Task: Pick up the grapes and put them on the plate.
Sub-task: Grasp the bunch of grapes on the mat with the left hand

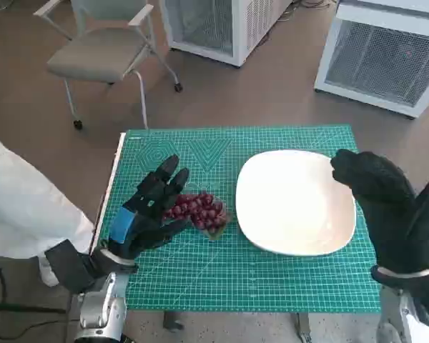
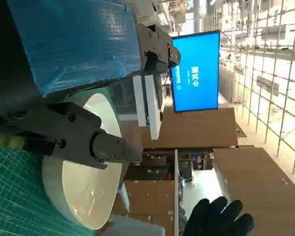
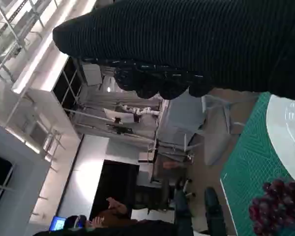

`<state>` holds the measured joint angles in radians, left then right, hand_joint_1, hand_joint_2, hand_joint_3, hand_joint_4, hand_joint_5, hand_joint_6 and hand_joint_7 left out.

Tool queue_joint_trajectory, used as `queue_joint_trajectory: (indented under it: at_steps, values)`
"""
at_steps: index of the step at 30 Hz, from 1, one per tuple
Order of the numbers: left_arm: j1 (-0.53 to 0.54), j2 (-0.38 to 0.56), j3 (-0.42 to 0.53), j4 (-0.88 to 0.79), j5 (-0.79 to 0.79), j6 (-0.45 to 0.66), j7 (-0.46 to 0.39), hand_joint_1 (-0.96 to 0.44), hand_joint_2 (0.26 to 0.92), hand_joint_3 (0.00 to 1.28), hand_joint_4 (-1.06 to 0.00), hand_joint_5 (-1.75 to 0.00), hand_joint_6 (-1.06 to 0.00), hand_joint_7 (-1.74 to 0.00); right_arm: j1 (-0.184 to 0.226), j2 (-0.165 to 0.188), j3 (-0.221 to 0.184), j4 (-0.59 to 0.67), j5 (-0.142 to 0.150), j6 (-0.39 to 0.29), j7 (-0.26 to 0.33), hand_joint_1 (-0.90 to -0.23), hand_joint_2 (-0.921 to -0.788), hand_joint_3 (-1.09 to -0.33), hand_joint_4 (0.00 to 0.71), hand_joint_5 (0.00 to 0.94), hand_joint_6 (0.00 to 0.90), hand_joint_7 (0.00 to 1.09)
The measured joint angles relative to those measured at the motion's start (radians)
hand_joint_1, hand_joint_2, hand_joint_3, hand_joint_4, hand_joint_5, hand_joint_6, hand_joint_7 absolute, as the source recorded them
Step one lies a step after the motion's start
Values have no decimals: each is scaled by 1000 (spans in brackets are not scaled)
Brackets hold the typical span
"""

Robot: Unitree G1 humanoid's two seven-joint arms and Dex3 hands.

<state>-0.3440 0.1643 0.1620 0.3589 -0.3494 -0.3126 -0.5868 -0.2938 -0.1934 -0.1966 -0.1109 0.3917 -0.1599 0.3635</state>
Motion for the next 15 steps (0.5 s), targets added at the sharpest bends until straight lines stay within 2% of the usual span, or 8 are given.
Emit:
queue_joint_trajectory:
  at_steps: [15]
  values:
    - [-4,8,-5,6,0,0,-4,-137,921,60,-204,-2,-249,-9,-1,0,0,6,-2,-13,0,-433,-921,-632,417,651,171,960]
